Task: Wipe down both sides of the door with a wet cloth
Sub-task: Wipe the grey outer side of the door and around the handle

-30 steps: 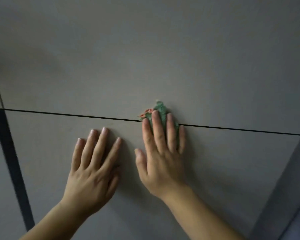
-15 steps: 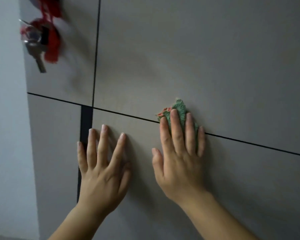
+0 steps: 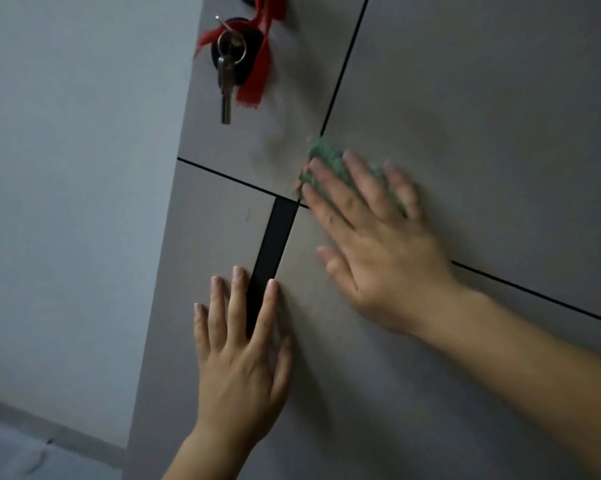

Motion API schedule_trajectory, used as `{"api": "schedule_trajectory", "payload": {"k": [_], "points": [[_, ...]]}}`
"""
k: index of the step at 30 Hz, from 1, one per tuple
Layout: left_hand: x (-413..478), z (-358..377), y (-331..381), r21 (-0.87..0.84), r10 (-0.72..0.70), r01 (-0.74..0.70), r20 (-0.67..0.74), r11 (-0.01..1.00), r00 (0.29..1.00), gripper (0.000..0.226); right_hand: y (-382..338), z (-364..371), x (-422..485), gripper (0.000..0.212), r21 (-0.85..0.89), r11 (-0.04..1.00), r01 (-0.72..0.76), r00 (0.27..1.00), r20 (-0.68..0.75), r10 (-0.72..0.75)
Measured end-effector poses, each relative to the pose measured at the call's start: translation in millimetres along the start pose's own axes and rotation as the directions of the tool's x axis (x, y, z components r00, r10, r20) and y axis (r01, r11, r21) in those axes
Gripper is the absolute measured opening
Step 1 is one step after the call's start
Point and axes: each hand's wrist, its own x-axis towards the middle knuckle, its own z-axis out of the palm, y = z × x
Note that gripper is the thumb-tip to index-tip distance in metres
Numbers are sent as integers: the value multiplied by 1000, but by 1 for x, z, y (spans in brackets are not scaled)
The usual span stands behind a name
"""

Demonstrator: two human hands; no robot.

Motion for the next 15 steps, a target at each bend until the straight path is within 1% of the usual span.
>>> {"api": "schedule_trajectory", "payload": {"k": [2,3,4,6,7,9,11,13,15], "points": [[-2,3,2,-16,-20,20,-10,1000,1000,72,5,-5,25,70,22,999,-44,999,-14,44],[-3,4,3,-29,-27,26,-17,999,999,72,1,-4,24,71,20,1000,-5,1000,6,5],[-4,5,3,-43,-32,30,-26,999,999,72,-3,-2,14,71,14,997,72,996,43,-72],[-4,7,3,-68,-36,34,-42,997,998,72,-11,0,-14,69,0,970,243,963,121,-241],[-3,8,2,-83,-38,34,-41,996,998,72,-12,-2,-20,68,-2,956,295,945,148,-291],[-3,10,3,-111,-39,33,-46,993,998,72,-14,-5,-4,67,-9,950,314,939,155,-309],[-4,13,2,-121,-35,28,-59,992,998,73,-23,-9,33,68,-3,946,325,935,154,-320],[-6,17,-1,-132,-22,11,-76,991,997,74,-31,-8,63,70,-10,924,383,911,169,-376],[-7,23,-6,-136,-9,-4,-98,991,995,75,-28,-6,64,70,-20,907,421,895,172,-412]]}}
